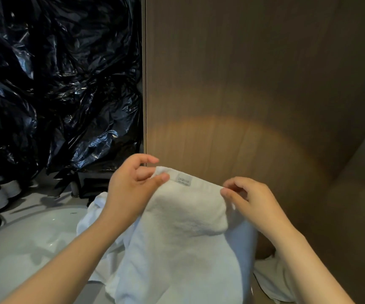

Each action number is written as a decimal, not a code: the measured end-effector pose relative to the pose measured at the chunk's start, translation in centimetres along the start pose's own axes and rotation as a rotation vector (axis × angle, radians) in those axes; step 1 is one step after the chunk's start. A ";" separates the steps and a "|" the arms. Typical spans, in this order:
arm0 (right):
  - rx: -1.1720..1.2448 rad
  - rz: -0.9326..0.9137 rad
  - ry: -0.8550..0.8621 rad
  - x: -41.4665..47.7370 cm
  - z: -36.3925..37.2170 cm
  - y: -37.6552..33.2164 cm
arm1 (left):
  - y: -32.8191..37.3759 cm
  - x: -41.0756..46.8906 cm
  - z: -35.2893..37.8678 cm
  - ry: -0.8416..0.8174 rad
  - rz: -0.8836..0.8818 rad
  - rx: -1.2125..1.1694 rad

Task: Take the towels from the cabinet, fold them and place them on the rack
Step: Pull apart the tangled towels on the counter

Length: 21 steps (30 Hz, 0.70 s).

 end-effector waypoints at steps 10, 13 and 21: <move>0.348 -0.138 0.082 2.0 0.6 -6.5 | 1.4 -1.5 3.6 -0.173 0.050 -0.083; 0.363 -0.085 0.169 1.8 -0.1 -5.0 | -1.2 -2.2 4.2 -0.273 -0.015 -0.006; 0.426 -0.144 0.143 2.7 0.3 -6.4 | -1.7 -2.9 3.7 -0.266 0.098 -0.045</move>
Point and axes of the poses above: each hand's wrist, its own x-axis towards the middle knuckle, its own z-axis out of the palm, y = z × x, the point moved 10 cm from there along x, towards the middle knuckle, and after that the axes turned 13 degrees about -z, right-handed, at the moved point
